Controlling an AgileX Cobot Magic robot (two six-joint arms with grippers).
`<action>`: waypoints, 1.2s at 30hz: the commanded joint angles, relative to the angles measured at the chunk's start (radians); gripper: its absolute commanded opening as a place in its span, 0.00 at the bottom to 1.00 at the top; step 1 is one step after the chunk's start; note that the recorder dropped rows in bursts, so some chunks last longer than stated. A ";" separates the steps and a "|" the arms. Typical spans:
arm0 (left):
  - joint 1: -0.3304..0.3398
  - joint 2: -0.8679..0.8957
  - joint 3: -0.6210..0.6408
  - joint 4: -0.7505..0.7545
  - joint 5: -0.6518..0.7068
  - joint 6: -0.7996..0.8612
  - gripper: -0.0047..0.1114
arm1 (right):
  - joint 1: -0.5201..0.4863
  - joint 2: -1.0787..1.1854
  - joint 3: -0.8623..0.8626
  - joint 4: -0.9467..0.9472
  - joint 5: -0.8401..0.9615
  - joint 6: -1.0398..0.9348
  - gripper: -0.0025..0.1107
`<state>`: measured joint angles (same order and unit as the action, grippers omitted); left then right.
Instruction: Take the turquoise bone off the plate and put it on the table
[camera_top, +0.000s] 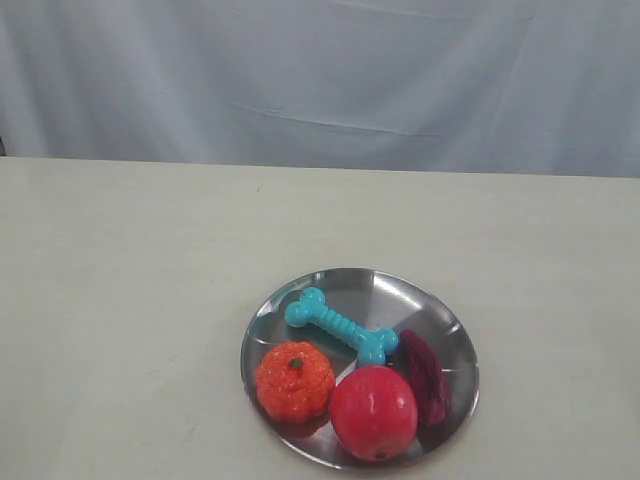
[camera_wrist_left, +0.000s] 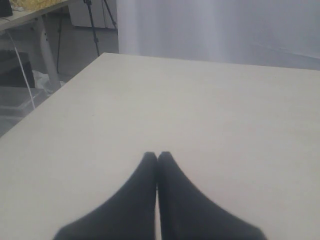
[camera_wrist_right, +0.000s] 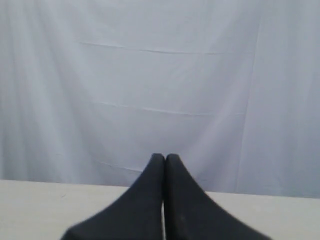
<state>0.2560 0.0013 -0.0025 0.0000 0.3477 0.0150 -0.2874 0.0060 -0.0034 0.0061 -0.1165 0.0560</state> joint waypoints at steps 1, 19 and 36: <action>0.000 -0.001 0.003 0.000 -0.005 -0.004 0.04 | 0.000 -0.006 0.003 -0.006 -0.094 0.011 0.02; 0.000 -0.001 0.003 0.000 -0.005 -0.004 0.04 | 0.002 0.198 -0.293 -0.023 0.029 0.448 0.02; 0.000 -0.001 0.003 0.000 -0.005 -0.004 0.04 | 0.185 0.961 -1.097 -0.006 0.638 0.110 0.02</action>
<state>0.2560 0.0013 -0.0025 0.0000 0.3477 0.0150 -0.1163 0.8825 -0.9770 -0.0080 0.3735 0.2617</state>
